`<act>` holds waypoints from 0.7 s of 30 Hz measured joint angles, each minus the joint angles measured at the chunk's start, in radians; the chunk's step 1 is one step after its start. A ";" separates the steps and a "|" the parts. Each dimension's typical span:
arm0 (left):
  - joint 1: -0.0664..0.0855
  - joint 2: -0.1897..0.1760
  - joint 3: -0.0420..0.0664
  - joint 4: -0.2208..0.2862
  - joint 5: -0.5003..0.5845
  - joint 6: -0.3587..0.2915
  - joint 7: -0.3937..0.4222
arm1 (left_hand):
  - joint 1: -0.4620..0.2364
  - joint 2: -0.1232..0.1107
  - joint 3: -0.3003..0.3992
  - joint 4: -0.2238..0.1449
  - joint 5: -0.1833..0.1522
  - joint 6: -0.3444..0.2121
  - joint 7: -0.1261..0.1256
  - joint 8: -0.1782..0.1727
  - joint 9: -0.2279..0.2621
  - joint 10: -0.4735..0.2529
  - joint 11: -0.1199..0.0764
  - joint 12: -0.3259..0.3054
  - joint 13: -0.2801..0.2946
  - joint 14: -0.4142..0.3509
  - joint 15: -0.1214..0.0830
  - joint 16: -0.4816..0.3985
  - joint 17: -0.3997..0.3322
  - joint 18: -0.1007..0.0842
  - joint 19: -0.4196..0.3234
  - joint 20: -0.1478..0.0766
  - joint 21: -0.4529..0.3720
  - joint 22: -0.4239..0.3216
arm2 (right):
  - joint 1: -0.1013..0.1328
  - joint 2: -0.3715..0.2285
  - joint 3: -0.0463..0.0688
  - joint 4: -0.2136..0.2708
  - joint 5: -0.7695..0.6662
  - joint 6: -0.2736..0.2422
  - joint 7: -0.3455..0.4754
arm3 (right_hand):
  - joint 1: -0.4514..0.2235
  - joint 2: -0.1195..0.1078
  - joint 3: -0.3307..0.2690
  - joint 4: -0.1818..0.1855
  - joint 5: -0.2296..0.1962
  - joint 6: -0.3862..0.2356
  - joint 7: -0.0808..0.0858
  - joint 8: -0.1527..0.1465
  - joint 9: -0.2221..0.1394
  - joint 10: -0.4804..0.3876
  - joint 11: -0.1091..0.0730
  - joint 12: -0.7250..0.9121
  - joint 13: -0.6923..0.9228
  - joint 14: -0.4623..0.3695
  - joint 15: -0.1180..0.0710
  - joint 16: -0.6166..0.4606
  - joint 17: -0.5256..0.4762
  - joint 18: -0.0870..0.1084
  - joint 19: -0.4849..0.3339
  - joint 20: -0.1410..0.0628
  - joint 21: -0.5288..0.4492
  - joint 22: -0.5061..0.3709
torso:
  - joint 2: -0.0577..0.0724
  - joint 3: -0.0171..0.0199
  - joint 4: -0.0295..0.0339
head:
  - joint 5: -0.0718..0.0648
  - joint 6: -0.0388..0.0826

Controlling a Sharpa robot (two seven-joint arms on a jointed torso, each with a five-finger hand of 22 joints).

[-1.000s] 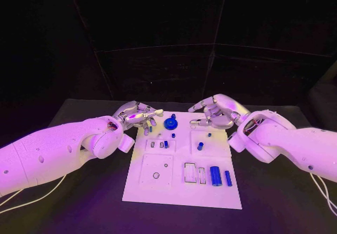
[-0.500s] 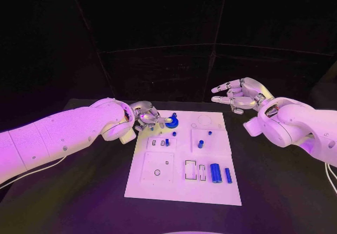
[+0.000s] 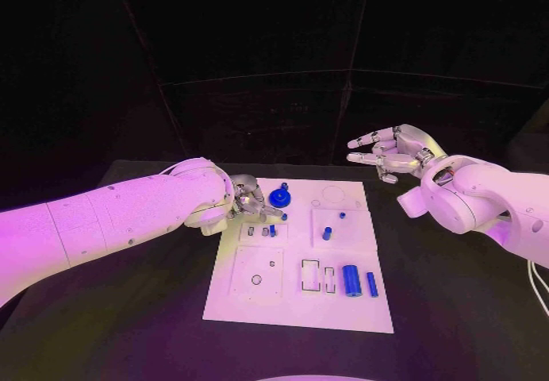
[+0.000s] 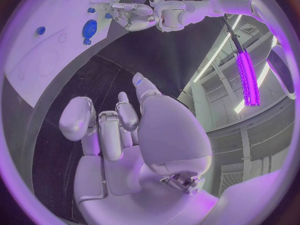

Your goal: Assemble the parts on the task board

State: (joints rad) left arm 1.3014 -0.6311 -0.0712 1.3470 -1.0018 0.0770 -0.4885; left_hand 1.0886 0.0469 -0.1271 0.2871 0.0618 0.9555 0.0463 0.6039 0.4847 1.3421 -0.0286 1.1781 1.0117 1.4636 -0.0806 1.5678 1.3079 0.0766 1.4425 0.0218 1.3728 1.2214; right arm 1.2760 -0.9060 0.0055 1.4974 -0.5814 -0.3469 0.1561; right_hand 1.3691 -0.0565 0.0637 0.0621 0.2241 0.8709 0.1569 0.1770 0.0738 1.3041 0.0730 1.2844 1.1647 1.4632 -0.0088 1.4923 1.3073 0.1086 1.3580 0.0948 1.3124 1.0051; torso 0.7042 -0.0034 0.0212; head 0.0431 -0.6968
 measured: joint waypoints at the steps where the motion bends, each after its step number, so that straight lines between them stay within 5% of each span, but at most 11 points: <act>1: 0.001 0.003 -0.002 0.000 0.000 0.005 -0.007 | 0.000 0.000 0.000 0.000 0.000 0.000 0.000 0.000 0.002 0.000 0.000 0.002 0.003 0.000 0.000 0.000 0.000 0.000 0.000 0.000 0.000 0.000 | 0.000 0.001 0.000 -0.002 0.001 0.003 -0.001 | -0.007 -0.001 -0.001 0.001 0.000 0.000 0.000 0.000 -0.001 0.000 0.000 -0.003 -0.002 0.000 0.000 -0.002 0.000 0.000 0.000 0.000 -0.001 -0.004 | 0.000 0.0000 -0.0002 | 0.000 -0.001; 21: 0.006 0.046 -0.009 -0.003 0.016 0.073 -0.092 | -0.002 0.007 -0.018 -0.007 0.000 -0.005 -0.005 0.018 0.025 0.004 -0.004 0.016 0.020 0.003 -0.003 0.000 0.000 0.000 0.000 0.000 0.000 0.003 | 0.000 0.020 0.000 -0.030 0.009 0.048 -0.002 | -0.010 0.000 -0.005 0.000 0.000 0.000 0.000 0.000 -0.001 -0.004 -0.004 -0.011 -0.015 0.000 0.000 -0.008 0.000 0.000 -0.007 0.000 -0.012 -0.027 | 0.000 -0.0012 -0.0002 | 0.002 -0.011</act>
State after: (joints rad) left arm 1.3069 -0.5851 -0.0803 1.3444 -0.9856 0.1497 -0.5801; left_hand 1.0862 0.0539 -0.1451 0.2803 0.0618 0.9503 0.0409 0.6214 0.5102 1.3457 -0.0322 1.1942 1.0322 1.4671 -0.0839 1.5678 1.3078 0.0768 1.4424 0.0218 1.3728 1.2247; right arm 1.2762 -0.8865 0.0055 1.4669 -0.5726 -0.2989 0.1536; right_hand 1.3589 -0.0564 0.0584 0.0619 0.2242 0.8708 0.1569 0.1770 0.0732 1.3004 0.0694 1.2738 1.1502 1.4632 -0.0088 1.4846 1.3073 0.1086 1.3505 0.0945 1.3000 0.9783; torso 0.7046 -0.0045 0.0210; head 0.0448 -0.7075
